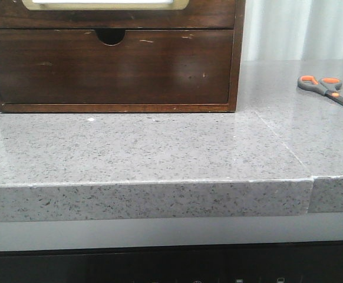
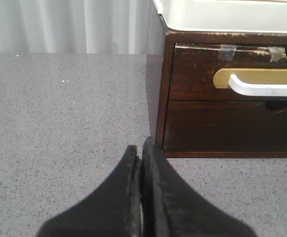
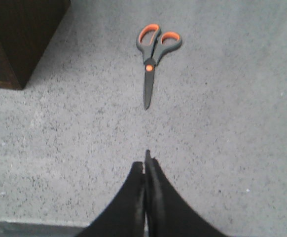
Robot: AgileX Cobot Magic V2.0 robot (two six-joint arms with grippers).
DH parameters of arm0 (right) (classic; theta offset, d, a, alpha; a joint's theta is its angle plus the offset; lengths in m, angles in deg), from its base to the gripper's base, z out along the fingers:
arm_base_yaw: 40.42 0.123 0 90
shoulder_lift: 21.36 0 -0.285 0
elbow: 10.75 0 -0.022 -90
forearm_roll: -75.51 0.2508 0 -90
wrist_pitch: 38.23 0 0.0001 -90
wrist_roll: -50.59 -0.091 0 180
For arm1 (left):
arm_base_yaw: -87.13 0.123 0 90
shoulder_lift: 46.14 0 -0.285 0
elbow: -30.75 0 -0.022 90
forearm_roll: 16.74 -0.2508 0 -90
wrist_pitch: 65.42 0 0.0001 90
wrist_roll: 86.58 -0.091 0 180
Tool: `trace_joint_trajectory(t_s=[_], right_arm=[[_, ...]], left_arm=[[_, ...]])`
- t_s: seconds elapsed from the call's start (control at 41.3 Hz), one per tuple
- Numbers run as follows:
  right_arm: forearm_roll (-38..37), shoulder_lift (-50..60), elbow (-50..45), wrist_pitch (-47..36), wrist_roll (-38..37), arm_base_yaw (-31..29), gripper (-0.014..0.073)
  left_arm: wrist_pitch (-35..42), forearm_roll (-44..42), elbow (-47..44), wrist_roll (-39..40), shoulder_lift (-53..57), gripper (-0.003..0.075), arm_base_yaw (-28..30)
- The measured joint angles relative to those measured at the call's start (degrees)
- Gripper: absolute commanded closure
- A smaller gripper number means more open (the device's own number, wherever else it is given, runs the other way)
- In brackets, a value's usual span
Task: Put scissors in drawer with both arms
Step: 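Hook the left gripper around the white drawer handle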
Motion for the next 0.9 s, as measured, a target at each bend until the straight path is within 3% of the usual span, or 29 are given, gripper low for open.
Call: trace_joint_trajectory(t_s=[0.097, 0.242, 0.315, 0.581, 0.75, 0.895], right_arm=[[0.0, -1.0, 0.0, 2.0, 0.1, 0.0, 0.0456], [0.0, -2.3, 0.0, 4.0, 1.2, 0.0, 0.0123], [0.0, -2.4, 0.0, 4.2, 1.6, 0.0, 0.0050], [0.0, -2.4, 0.0, 4.2, 2.1, 0.0, 0.0043], [0.0, -2.5, 0.0, 4.2, 2.1, 0.0, 0.0043], [0.0, -2.5, 0.0, 4.2, 2.1, 0.0, 0.0043]], left_arm=[[-0.6, 0.0, -0.1, 0.0, 0.0, 0.0587, 0.0], [-1.8, 0.0, -0.1, 0.0, 0.0, 0.0271, 0.0], [-2.2, -0.1, -0.1, 0.0, 0.0, 0.0186, 0.0], [-3.6, 2.5, -0.1, 0.0, -4.1, 0.0174, 0.0], [-3.6, 15.5, -0.1, -0.8, -11.6, 0.0174, 0.0], [-3.0, 29.7, -0.1, -5.9, -18.5, 0.0174, 0.0]])
